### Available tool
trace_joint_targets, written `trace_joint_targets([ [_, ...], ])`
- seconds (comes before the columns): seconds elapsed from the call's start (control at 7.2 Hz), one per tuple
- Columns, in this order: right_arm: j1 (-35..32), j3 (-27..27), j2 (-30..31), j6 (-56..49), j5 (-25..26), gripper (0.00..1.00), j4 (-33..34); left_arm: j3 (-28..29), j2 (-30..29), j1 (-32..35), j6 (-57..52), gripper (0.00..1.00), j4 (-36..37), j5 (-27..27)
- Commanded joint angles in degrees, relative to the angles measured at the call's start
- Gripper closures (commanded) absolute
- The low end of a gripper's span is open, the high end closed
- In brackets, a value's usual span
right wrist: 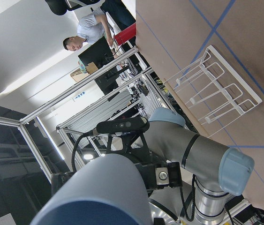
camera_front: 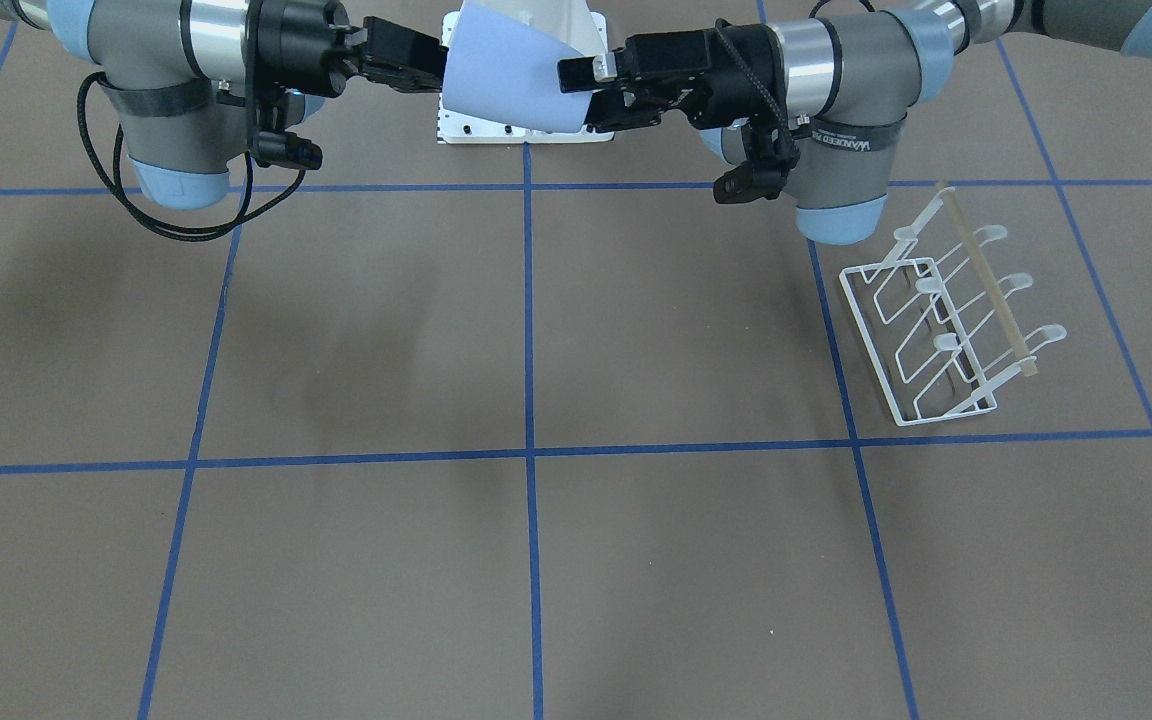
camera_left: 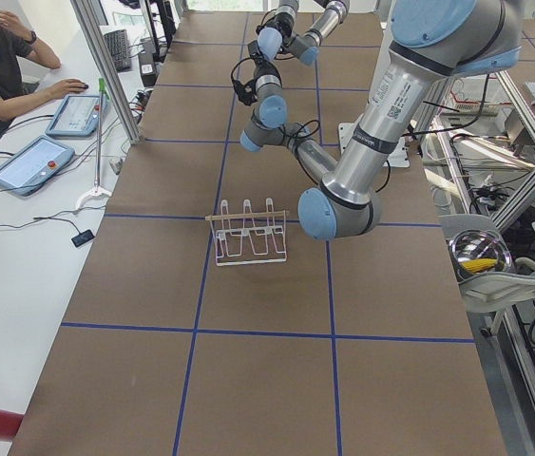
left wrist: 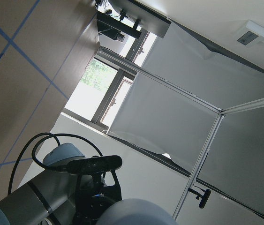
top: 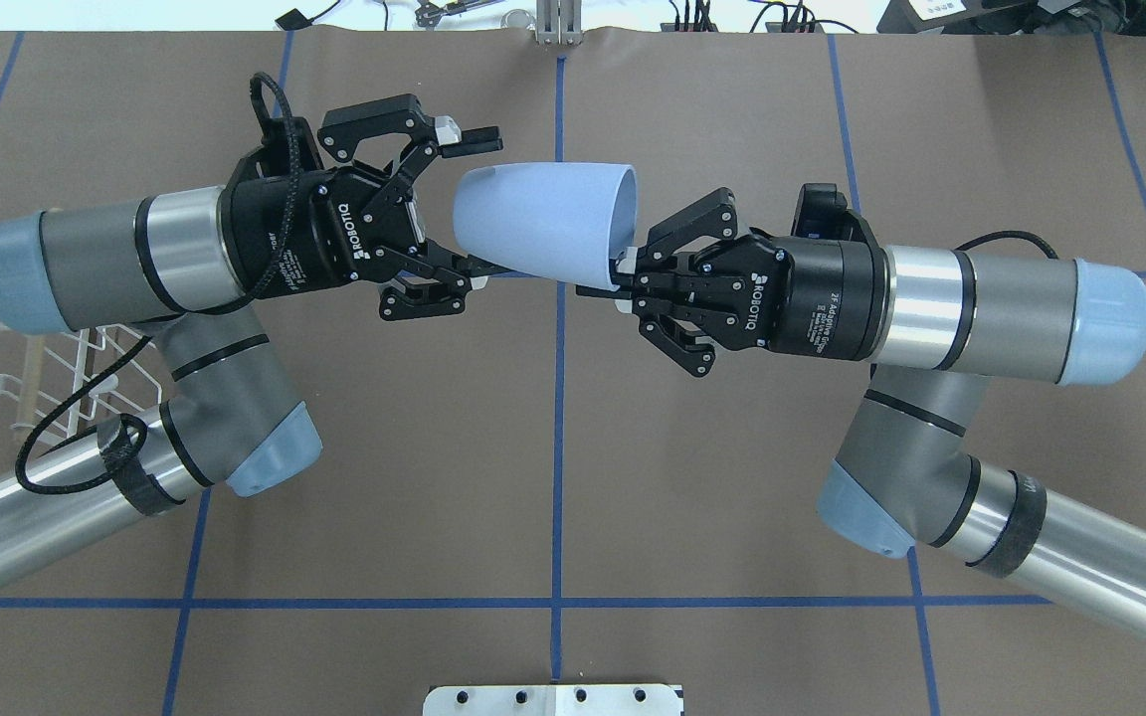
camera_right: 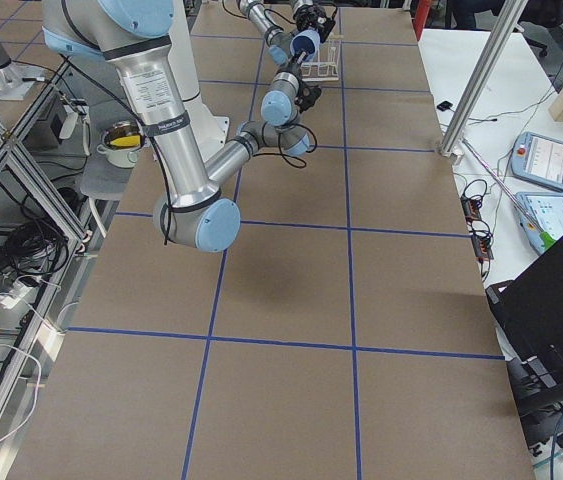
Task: Hang cup on cup holder
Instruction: 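Close the left gripper on the cup's closed end beside the right gripper, then open the right gripper and withdraw it while the left gripper lifts the cup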
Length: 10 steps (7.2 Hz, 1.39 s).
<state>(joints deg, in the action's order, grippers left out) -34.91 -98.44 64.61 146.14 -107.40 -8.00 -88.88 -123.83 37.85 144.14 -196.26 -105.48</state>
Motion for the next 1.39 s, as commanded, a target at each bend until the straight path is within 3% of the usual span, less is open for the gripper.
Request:
trace_joint_targets([
  [0.0,0.0,0.0,-0.1,-0.1,0.1,1.0,0.0,-0.1,0.0,-0.1,0.1,0.63,0.0,-0.1],
  [0.14,0.0,0.1,0.0,-0.2,0.1,0.5,0.0,-0.6,0.0,-0.1,0.8,1.0,0.0,-0.1],
  [0.28,0.0,0.2,-0.1,-0.8,0.6,0.0,0.0,-1.2,0.3,-0.1,3.2,1.0,0.2,-0.1],
  [0.97,-3.6,0.1,3.0,-10.7,0.0,0.0,-1.6,-4.4,1.3,4.5,-2.3,1.0,8.2,-0.1],
  [1.25,-6.7,0.2,4.9,-15.5,-2.7,0.0,-1.3,-5.4,2.4,9.8,-13.1,1.0,16.2,-0.8],
])
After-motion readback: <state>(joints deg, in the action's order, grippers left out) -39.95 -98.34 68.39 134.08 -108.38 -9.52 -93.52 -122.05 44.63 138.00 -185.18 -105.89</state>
